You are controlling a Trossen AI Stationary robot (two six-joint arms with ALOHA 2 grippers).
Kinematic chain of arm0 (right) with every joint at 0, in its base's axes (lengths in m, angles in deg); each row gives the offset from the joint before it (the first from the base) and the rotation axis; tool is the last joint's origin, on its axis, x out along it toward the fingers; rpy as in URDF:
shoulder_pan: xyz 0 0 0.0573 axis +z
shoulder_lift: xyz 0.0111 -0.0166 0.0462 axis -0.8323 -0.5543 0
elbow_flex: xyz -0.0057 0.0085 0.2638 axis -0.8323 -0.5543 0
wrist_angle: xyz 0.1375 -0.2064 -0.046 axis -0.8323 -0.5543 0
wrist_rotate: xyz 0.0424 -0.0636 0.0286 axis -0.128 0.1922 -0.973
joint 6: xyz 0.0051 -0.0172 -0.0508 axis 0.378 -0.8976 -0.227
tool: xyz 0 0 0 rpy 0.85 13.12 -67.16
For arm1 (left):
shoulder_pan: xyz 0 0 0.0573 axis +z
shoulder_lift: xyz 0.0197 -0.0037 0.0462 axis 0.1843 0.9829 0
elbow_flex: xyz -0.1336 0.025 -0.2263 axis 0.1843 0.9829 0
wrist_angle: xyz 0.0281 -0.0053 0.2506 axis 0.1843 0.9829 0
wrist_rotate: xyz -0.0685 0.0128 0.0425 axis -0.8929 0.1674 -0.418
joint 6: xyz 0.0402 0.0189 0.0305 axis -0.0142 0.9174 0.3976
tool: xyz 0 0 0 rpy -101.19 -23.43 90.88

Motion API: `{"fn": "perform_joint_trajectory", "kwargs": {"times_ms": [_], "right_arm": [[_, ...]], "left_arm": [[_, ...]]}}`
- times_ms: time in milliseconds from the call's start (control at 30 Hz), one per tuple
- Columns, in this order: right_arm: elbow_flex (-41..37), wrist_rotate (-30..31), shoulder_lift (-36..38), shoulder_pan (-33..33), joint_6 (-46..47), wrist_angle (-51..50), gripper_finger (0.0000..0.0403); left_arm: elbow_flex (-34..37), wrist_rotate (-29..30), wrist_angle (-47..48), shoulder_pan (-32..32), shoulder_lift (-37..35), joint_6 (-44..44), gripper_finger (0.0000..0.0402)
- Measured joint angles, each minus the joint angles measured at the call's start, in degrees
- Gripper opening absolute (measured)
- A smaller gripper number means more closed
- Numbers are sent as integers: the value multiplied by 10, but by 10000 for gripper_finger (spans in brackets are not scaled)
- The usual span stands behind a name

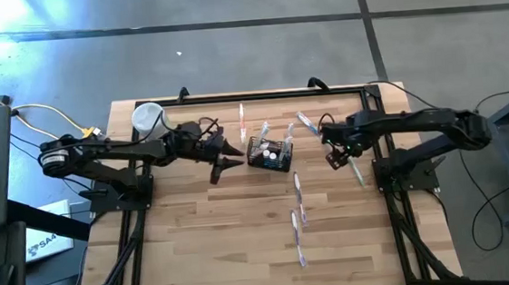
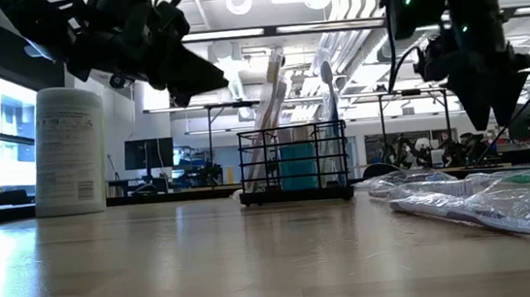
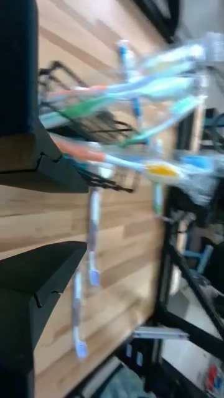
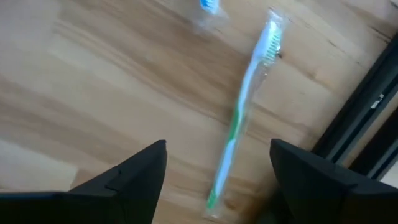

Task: Pick & Place toothbrushing station
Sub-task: Put the green toothbrush into the mesh organizer

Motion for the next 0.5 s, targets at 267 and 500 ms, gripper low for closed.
{"fn": "perform_joint_trajectory", "kwargs": {"times_ms": [267,500], "right_arm": [[-6,24,-81,-91,-49,5,272],[-59,13,-114,-155,-97,81,270]], "left_arm": [[-1,4,108,0,-27,18,136],[0,6,157,0,-49,16,136]]}}
